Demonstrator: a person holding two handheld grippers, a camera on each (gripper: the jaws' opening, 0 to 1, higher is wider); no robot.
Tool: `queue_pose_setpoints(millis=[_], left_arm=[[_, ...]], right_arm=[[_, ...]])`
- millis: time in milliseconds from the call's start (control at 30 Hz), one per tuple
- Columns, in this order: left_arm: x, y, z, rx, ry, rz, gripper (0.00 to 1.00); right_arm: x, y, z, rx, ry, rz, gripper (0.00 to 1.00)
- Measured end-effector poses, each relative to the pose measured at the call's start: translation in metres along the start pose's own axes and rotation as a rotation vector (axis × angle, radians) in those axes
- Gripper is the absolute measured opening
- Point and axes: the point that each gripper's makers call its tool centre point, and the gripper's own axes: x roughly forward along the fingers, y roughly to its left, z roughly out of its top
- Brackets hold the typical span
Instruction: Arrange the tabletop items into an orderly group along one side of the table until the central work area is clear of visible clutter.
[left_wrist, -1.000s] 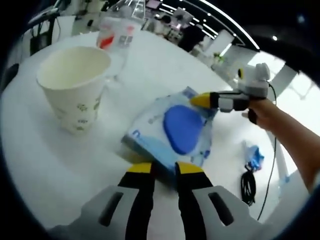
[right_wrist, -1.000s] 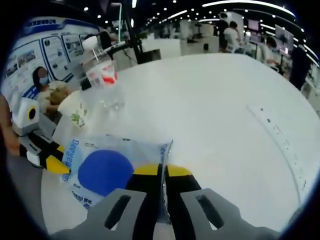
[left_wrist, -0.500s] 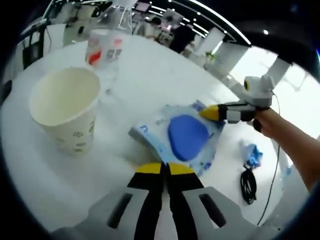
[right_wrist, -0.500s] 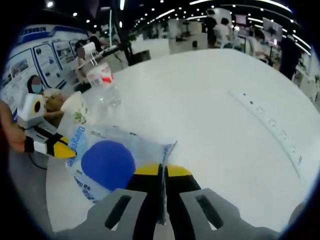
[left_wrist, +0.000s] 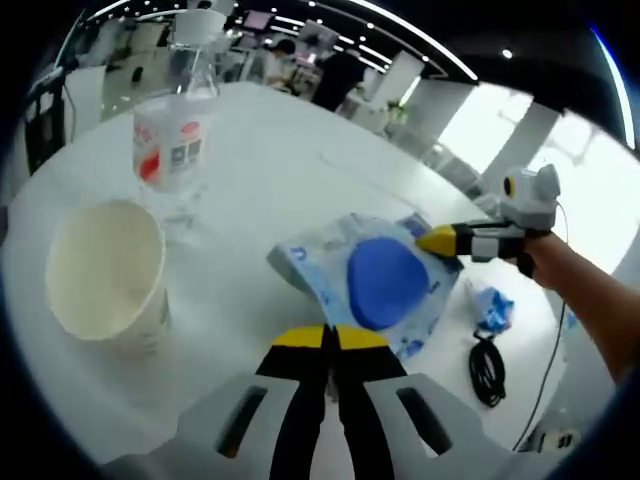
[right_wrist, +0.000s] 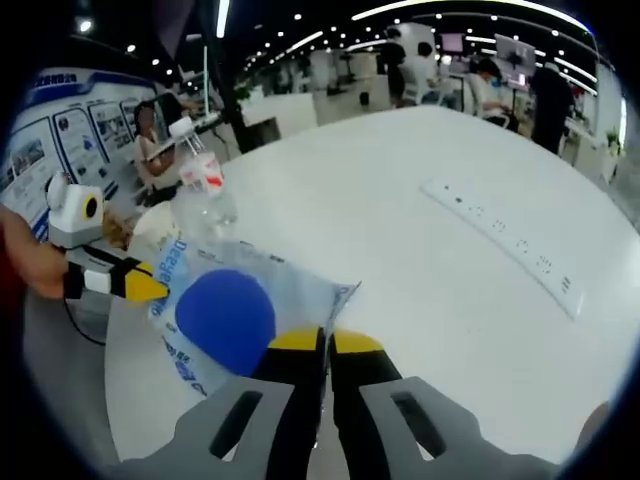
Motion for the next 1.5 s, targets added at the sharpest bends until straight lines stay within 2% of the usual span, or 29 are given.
queue_pose_setpoints(millis=[367, 767, 967, 1500], left_arm=[[0.012, -0.015, 0.033, 0.122, 0.019, -0.025, 0.0], [0.038, -0.036, 0.052, 0.246, 0.054, -0.033, 0.0], [0.049, -0.037, 0.044, 0.262, 0.089, -0.034, 0.0], [0.078, -0.048, 0.022, 0.302, 0.155, -0.034, 0.0]], right_arm=[[-0.03, -0.004, -0.016, 0.054, -0.007, -0.061, 0.03], [-0.056, -0.009, -0.035, 0.103, -0.007, -0.11, 0.03], [-0.061, -0.011, -0.044, 0.123, 0.003, -0.124, 0.04], [-0.055, -0.033, -0.078, 0.19, 0.06, -0.162, 0.04]])
